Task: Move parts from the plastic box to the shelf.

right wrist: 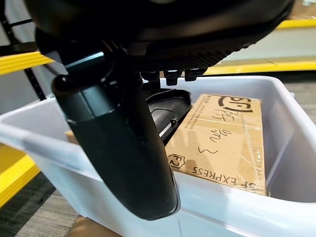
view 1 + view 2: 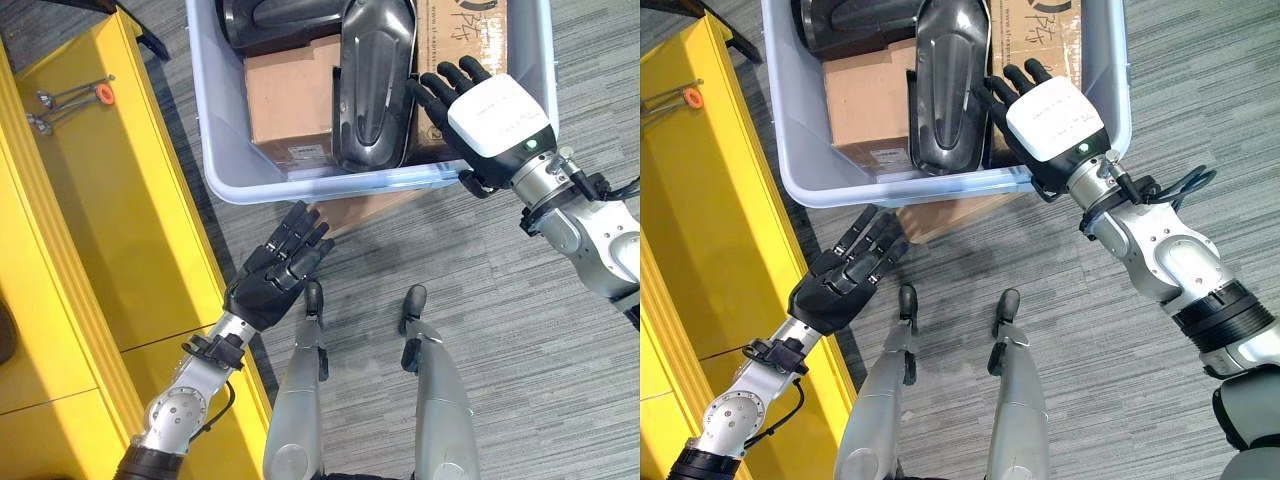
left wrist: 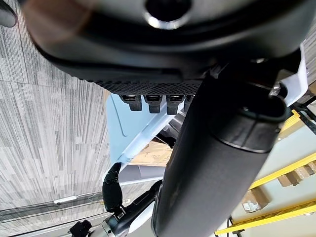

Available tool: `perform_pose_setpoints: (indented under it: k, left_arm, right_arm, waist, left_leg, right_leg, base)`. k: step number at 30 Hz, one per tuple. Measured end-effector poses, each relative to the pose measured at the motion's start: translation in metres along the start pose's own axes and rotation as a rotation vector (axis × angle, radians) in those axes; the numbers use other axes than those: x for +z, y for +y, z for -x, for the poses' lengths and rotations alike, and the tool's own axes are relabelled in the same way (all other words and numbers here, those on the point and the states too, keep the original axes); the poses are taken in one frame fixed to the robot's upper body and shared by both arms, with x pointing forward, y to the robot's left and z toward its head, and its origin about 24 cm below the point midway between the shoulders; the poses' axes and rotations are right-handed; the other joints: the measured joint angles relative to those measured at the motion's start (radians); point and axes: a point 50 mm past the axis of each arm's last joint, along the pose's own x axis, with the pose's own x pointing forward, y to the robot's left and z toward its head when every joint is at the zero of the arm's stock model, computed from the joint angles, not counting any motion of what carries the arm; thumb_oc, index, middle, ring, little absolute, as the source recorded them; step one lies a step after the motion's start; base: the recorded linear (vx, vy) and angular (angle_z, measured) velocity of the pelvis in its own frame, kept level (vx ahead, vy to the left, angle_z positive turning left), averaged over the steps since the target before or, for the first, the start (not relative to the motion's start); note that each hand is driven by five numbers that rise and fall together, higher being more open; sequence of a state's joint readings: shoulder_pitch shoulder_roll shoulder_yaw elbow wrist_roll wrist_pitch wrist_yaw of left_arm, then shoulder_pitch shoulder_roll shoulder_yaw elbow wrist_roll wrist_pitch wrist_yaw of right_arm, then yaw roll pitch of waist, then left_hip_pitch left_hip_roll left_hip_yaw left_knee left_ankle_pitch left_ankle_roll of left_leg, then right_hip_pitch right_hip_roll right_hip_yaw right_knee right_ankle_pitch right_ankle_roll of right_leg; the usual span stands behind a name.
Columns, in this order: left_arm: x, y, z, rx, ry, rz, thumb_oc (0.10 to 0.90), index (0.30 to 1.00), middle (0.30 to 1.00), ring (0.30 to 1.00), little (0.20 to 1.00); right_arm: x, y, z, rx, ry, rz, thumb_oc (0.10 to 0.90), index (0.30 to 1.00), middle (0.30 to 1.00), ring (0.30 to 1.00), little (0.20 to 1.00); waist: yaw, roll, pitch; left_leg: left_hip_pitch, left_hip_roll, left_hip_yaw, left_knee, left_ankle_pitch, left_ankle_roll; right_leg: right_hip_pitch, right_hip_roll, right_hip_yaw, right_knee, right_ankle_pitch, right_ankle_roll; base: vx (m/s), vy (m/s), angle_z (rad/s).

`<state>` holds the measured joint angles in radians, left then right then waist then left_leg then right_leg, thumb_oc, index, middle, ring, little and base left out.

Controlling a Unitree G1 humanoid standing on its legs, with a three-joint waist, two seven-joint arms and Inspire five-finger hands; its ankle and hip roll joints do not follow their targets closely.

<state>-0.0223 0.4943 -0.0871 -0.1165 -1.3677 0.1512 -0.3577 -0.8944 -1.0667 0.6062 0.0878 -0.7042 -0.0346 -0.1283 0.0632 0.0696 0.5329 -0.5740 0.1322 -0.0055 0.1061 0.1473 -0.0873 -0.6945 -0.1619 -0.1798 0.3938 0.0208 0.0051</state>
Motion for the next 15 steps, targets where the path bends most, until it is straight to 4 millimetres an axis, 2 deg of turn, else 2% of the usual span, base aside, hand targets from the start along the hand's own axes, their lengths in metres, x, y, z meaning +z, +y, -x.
perform_pose_setpoints:
  k: [3,5,6,7,8,9,10,11,12,15]
  left_arm:
    - [-0.001,0.002,0.001,0.008,0.0,0.006,0.9,1.0,1.0,1.0,1.0]
    - [-0.004,0.006,0.002,0.026,0.003,0.018,0.9,1.0,1.0,1.0,1.0]
    - [-0.007,0.006,0.002,0.029,-0.002,0.032,0.9,1.0,1.0,1.0,1.0]
    - [-0.012,0.004,0.0,0.017,-0.002,0.039,0.9,1.0,1.0,1.0,1.0]
    - [-0.022,-0.004,-0.007,-0.049,0.023,0.053,0.9,1.0,1.0,1.0,1.0]
    - [-0.029,-0.007,-0.008,-0.094,0.061,0.053,0.9,1.0,1.0,1.0,1.0]
    - [-0.033,-0.01,-0.006,-0.124,0.09,0.048,0.9,1.0,1.0,1.0,1.0]
    - [-0.034,-0.01,-0.003,-0.129,0.111,0.045,0.9,1.0,1.0,1.0,1.0]
    - [-0.034,-0.011,-0.005,-0.129,0.121,0.04,0.9,1.0,1.0,1.0,1.0]
    - [-0.03,-0.012,-0.005,-0.122,0.129,0.019,0.9,1.0,1.0,1.0,1.0]
  right_arm:
    - [0.002,-0.005,-0.003,-0.029,-0.027,0.003,0.9,1.0,1.0,1.0,1.0]
    - [0.005,-0.01,-0.004,-0.046,-0.044,0.001,0.9,1.0,1.0,1.0,1.0]
    - [0.007,-0.009,-0.003,-0.046,-0.048,-0.005,0.9,1.0,1.0,1.0,1.0]
    - [0.007,-0.007,0.005,-0.042,-0.029,-0.009,0.9,1.0,1.0,1.0,1.0]
    - [0.006,-0.002,0.029,-0.051,0.013,-0.054,0.9,1.0,1.0,1.0,1.0]
    - [0.006,0.002,0.038,-0.036,0.019,-0.064,0.9,1.0,1.0,1.0,1.0]
    - [0.004,0.002,0.04,-0.022,0.007,-0.045,0.9,1.0,1.0,1.0,1.0]
    - [0.004,-0.002,0.04,-0.033,0.009,-0.04,0.9,1.0,1.0,1.0,1.0]
    - [0.003,-0.003,0.038,-0.042,0.018,-0.042,0.9,1.0,1.0,1.0,1.0]
    - [0.014,0.001,0.036,-0.057,0.018,-0.109,0.9,1.0,1.0,1.0,1.0]
  waist:
    - [-0.002,0.0,0.0]
    - [-0.002,0.0,0.001]
    - [-0.01,0.004,0.0]
    - [-0.032,0.015,-0.001]
    - [-0.113,0.042,0.001]
    - [-0.12,0.041,0.0]
    - [-0.09,0.044,-0.002]
    - [-0.076,0.034,0.0]
    - [-0.083,0.034,-0.001]
    - [-0.069,0.032,-0.001]
  left_leg:
    - [0.002,-0.003,0.003,-0.001,0.001,0.001]
    - [0.01,-0.01,0.029,-0.006,0.0,0.003]
    - [0.018,-0.007,0.063,-0.007,-0.018,0.018]
    - [0.02,0.007,0.129,-0.004,-0.062,0.047]
    - [0.01,0.036,0.269,0.04,-0.129,0.052]
    - [0.022,0.037,0.3,0.089,-0.119,0.048]
    - [0.064,0.027,0.292,0.122,-0.105,0.064]
    - [0.08,0.004,0.284,0.154,-0.109,0.067]
    - [0.06,-0.02,0.278,0.21,-0.133,0.092]
    - [0.048,-0.029,0.279,0.364,-0.237,0.121]
  right_leg:
    - [0.003,-0.004,0.0,-0.002,0.001,0.004]
    - [0.025,-0.017,-0.013,0.001,-0.003,0.013]
    - [0.044,-0.026,-0.028,0.011,-0.016,0.025]
    - [0.071,-0.059,-0.082,0.016,-0.032,0.04]
    - [0.146,-0.131,-0.193,0.023,-0.068,0.035]
    - [0.182,-0.161,-0.223,0.031,-0.082,0.038]
    - [0.185,-0.159,-0.15,0.061,-0.098,0.054]
    - [0.177,-0.182,-0.128,0.12,-0.133,0.066]
    - [0.175,-0.21,-0.103,0.164,-0.147,0.065]
    - [0.216,-0.236,-0.056,0.211,-0.156,0.061]
  base:
    - [0.09,0.121,0.01]
    - [0.12,-0.154,0.11]
    - [0.13,-0.135,0.56]
    - [0.17,0.129,2.09]
    - [0.2,0.276,2.63]
    - [0.26,0.347,2.35]
    - [0.31,0.322,0.91]
    - [0.36,0.302,0.58]
    - [0.39,0.232,0.65]
    - [0.42,0.105,0.42]
